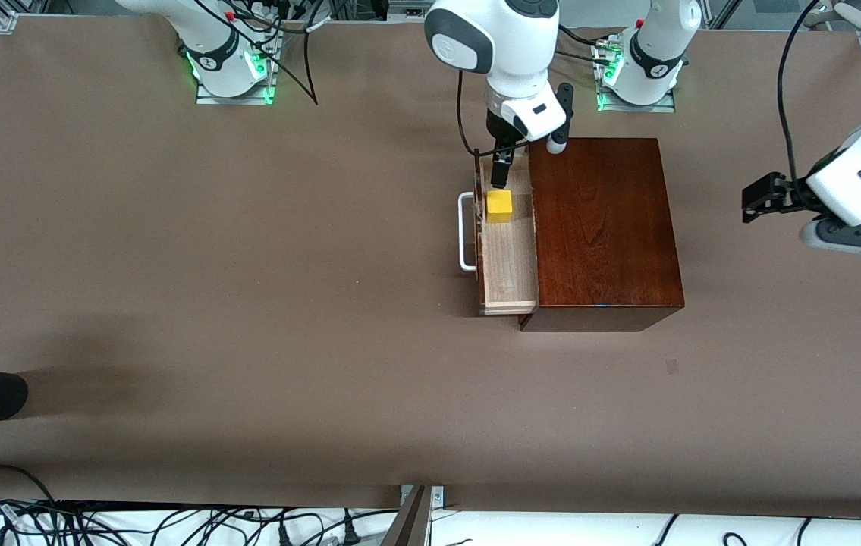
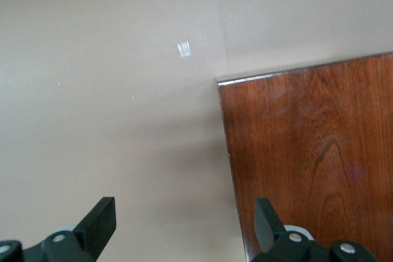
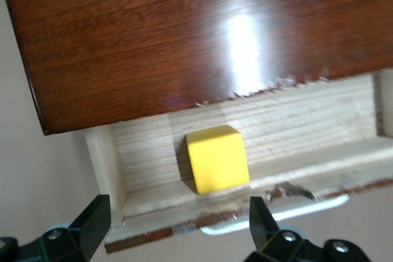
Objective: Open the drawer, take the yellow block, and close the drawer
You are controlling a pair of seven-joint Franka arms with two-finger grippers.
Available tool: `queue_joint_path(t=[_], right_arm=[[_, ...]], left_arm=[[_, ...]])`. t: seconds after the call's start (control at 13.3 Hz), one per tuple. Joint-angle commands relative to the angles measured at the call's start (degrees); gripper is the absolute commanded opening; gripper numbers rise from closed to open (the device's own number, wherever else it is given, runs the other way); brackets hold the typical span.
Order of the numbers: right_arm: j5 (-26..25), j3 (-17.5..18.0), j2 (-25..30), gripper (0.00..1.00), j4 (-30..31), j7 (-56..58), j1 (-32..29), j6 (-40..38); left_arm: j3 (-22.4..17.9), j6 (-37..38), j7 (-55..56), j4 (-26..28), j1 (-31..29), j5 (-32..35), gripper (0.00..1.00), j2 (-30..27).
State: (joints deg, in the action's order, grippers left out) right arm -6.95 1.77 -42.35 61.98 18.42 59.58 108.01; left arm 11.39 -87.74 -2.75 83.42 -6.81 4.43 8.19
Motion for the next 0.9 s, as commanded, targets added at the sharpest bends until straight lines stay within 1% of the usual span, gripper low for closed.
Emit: queue_joint_path(t=[0.0,0.15,0.3,0.38,0.6,0.83], right_arm=[[-1.22,-0.63,-2.12,1.0,-2.57,4.52,0.45,-0.87],[-2.01,-0.63,-3.52,1.0,-2.57,5.93,0.45,-0.08],[-2.1,-0.71,-4.76,1.0,-2.57,7.33,0.45,1.32],[-2.1,-0.8,-5.37,1.0,-2.57,7.86,0.36,2.28],[-2.1,-0.98,-6.34,1.0,-2.57,8.56,0.01,4.05],[-2.1,-1.07,-6.52,1.0,-2.57,9.27,-0.17,4.05]], left_arm=[[-7.86,-6.21,-1.03,8.76,5.22,-1.79,1.0,-5.64],[-8.22,-7.62,-1.12,10.0,4.71,-1.7,1.0,-5.64],[-7.7,-6.23,-1.03,9.92,4.44,-1.88,1.0,-6.6],[-7.35,-3.96,-0.59,9.05,4.62,-2.14,1.0,-6.96],[-7.35,-3.58,-0.41,8.51,4.88,-2.76,1.0,-6.61],[-7.35,-3.58,-0.41,8.42,5.05,-2.76,1.0,-6.61]])
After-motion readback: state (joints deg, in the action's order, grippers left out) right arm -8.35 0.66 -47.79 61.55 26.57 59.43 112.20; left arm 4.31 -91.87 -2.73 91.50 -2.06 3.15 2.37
